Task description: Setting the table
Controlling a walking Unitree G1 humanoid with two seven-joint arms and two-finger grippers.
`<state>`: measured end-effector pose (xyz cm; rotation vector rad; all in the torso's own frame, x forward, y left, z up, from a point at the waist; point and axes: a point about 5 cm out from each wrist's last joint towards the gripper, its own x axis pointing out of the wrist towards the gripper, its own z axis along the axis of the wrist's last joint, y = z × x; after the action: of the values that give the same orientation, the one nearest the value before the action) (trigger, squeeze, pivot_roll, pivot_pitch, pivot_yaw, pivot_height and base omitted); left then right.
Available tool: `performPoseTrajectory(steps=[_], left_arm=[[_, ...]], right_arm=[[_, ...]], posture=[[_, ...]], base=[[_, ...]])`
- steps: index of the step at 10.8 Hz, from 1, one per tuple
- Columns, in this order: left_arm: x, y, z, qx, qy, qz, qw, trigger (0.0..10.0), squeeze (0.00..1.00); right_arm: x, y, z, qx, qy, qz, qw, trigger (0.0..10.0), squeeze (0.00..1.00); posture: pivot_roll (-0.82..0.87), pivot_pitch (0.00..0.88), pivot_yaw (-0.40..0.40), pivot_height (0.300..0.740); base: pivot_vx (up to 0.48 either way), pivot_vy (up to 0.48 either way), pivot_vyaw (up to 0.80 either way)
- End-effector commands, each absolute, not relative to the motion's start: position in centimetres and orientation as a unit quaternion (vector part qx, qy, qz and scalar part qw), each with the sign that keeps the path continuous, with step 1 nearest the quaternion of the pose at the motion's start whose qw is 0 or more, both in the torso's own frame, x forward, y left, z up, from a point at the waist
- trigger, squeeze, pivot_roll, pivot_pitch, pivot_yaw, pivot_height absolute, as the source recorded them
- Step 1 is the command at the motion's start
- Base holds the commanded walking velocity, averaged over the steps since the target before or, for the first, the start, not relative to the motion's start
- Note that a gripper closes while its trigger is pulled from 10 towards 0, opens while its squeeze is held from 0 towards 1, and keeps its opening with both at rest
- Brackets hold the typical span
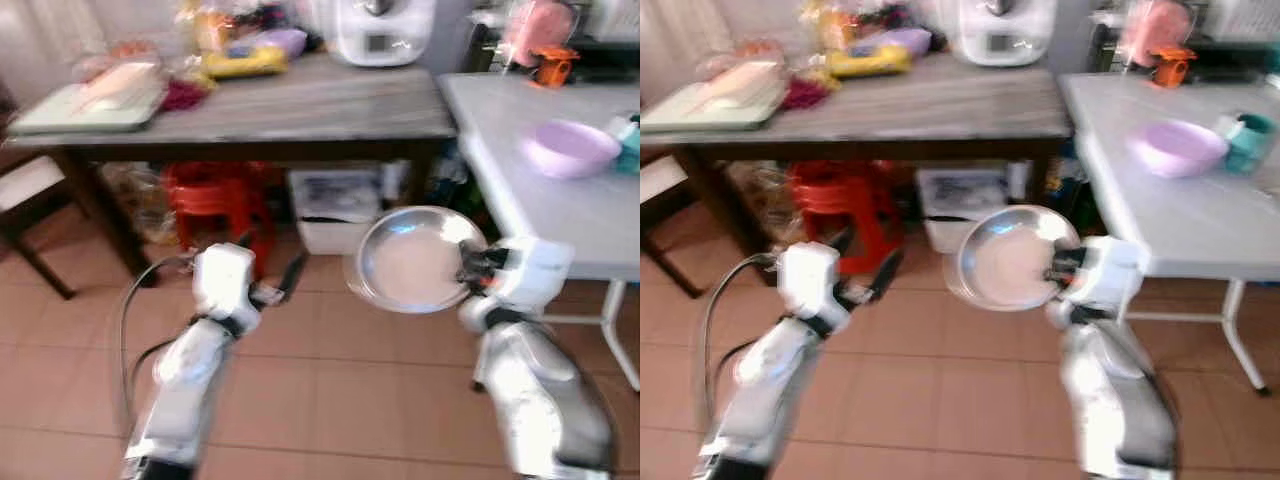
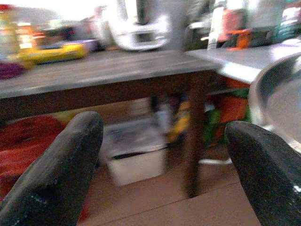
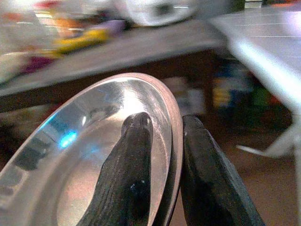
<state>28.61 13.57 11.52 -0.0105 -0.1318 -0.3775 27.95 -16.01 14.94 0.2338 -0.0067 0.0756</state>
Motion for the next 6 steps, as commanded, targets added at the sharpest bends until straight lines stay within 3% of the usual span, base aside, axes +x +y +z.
performPoseTrajectory(steps=[1,2,6], left_arm=[[28.67,13.08,11.85,-0.004,-0.073,-0.193,0.978,10.0,0.0],[28.64,13.1,11.76,-0.003,-0.071,-0.193,0.979,10.0,0.0],[28.6,12.96,11.99,-0.003,-0.078,-0.197,0.977,10.0,0.0]], right_arm=[[27.98,-16.65,15.32,0.114,-0.014,0.029,0.993,10.0,0.0],[28.01,-16.78,15.15,0.116,-0.011,0.023,0.993,10.0,0.0],[27.86,-16.46,15.29,0.12,-0.016,0.034,0.992,10.0,0.0]], posture=[[-0.08,0.05,0.065,0.74],[-0.08,0.049,0.066,0.74],[-0.08,0.05,0.066,0.74]], base=[[0.0,0.48,0.0],[0.0,0.48,0.0],[0.0,0.0,0.0]])
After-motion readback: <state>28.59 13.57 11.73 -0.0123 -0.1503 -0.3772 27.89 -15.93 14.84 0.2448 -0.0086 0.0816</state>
